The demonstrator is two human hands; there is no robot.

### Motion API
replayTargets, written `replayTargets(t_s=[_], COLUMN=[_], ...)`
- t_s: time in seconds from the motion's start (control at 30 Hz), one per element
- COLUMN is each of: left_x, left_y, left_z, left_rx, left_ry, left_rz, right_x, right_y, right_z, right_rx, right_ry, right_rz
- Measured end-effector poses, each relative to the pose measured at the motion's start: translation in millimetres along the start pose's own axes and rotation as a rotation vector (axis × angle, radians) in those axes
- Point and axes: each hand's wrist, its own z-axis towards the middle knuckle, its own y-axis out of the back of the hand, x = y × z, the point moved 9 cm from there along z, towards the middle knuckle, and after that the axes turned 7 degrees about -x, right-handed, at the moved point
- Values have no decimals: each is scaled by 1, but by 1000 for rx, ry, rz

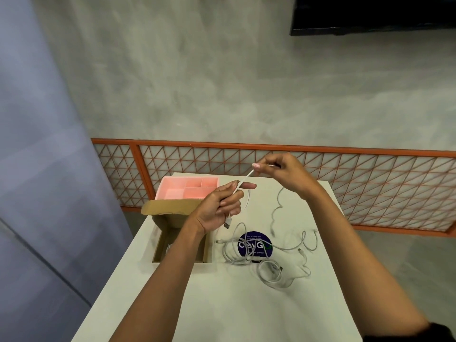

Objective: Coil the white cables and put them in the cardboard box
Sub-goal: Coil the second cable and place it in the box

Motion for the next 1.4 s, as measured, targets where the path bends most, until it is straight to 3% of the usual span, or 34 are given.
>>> replayTargets(t_s=[0.2,0.5,0.77,1.0,1.27,1.4], left_x=[5,1,-5,-24,-26,-23], left_y=[-1,-16,-8,7,27,26], left_z=[-1,-4,-3,10,17,17], left_rx=[-14,148,114,-168,-339,-370], left_ry=[-13,23,-2,-140,-218,-204], left_rz=[-55,-172,-207,-105,-12,338], right_x=[-5,-16,-36,-61,-55,-44], right_y=[4,11,21,-48,-82,-89], right_z=[1,-3,-8,-29,-41,-44], right_rx=[-22,-32,-104,274,456,579], right_ry=[-6,-45,-96,-142,-162,-130], right_rz=[74,97,55,-190,-274,-403])
